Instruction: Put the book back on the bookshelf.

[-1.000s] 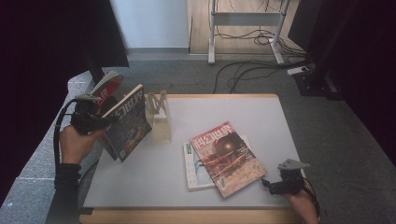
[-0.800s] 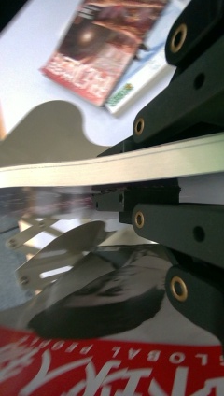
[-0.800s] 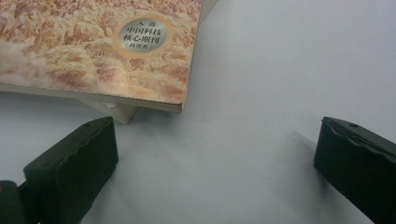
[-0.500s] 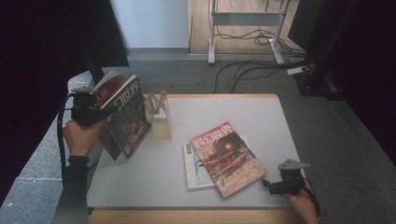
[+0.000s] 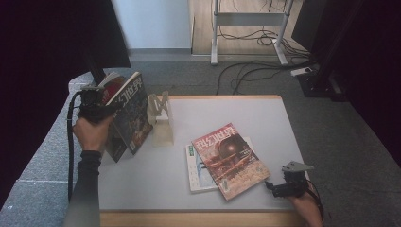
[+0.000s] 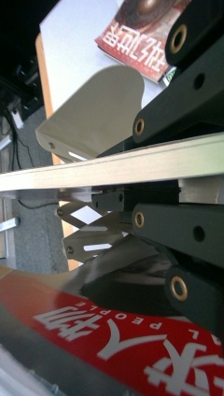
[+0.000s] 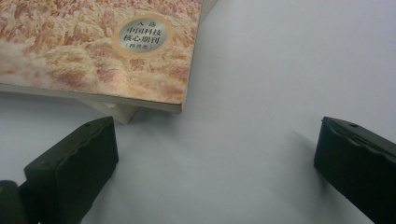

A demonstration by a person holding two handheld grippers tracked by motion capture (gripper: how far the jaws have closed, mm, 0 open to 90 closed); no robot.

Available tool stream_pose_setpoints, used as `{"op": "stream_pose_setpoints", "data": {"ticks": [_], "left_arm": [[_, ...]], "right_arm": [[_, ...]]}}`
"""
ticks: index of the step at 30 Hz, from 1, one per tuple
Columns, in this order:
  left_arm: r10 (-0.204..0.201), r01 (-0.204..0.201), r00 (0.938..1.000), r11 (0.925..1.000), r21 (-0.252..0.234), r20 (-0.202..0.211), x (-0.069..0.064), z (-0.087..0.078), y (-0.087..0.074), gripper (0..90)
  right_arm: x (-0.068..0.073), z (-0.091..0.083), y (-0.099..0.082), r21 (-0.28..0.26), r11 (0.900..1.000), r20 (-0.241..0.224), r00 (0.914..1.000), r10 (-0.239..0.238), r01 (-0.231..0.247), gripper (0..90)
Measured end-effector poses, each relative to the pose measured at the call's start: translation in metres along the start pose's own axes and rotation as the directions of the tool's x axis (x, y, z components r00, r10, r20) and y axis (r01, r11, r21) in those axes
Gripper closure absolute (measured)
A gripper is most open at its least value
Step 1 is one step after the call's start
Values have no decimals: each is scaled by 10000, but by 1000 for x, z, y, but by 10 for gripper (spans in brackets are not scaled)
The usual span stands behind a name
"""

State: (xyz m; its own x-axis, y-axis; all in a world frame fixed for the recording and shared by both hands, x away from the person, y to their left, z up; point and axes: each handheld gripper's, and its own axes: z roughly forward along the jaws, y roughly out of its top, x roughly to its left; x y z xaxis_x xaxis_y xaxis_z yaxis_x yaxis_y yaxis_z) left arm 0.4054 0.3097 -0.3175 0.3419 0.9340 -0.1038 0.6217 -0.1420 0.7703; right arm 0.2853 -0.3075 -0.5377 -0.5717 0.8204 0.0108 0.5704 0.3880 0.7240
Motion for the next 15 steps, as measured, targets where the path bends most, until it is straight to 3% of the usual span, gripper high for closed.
{"op": "stream_pose_setpoints", "data": {"ticks": [9,15], "left_arm": [[298,-299,9995,9995,-120,-133,2,-1,-8,812],[432,-436,9990,9983,-390,-101,1,-11,-8,707]], "right_arm": [[0,0,0,6,10000,2,10000,11,-11,0],[0,0,0,-5,10000,11,10000,4,-4,0]]}}
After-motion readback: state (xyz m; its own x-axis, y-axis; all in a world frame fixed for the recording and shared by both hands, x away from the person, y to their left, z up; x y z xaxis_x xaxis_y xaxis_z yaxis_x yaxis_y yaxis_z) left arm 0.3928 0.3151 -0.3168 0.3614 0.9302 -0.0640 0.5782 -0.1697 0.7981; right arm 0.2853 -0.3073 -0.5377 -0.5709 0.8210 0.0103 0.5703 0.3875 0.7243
